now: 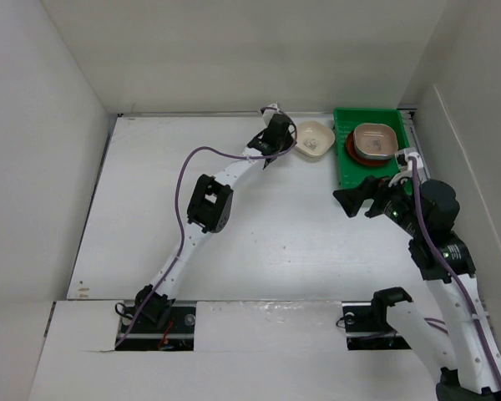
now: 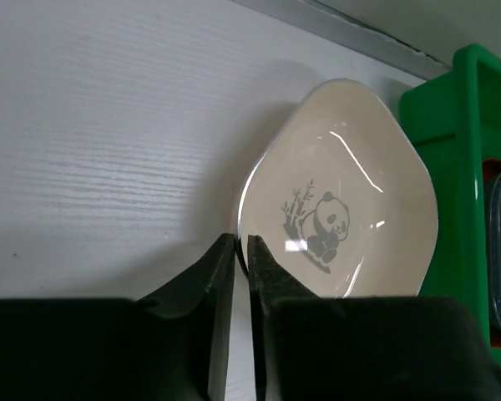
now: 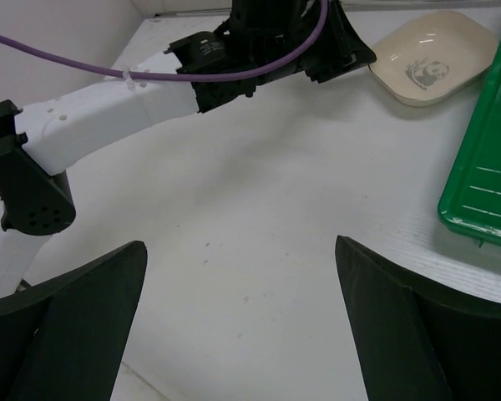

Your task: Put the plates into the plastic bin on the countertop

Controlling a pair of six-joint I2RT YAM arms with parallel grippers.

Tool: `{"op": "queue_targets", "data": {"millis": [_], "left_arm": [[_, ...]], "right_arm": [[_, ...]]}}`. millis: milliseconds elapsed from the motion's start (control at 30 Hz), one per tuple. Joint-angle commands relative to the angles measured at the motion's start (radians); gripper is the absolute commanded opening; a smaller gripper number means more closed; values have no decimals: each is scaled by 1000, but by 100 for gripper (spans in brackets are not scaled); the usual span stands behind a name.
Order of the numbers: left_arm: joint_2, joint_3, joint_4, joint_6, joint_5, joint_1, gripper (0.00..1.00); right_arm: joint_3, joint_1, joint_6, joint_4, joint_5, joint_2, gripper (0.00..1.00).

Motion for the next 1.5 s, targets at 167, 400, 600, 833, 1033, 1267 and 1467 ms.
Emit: {"op": "queue_targets", "data": {"millis": [167,400,600,833,1033,1267,1467], "left_arm": [[-4,50,-8,-11,-3,-6,0],[-38,-8,-8,-11,-3,-6,0],[-322,-347,10,7,-81,3,0],[-656,-721,20,16,-103,4,0],[-895,-983,15,27,-94,4,0],[-1135,-1218,24,48,-60,-6,0],[-1238,-1297,15,90,-86,-41,0]], "right_arm": [[89,-14,6,9,-34,-26,100],[79,-14,6,9,-34,-26,100],[30,-23,6,51,-34,-4,100],[-27,-23,-4,106,-16,56,100],[-87,-23,-14,215,4,152,100],[8,-23,-43,284,-25,338,99],[108,36,-52,354,-25,565,96]]}}
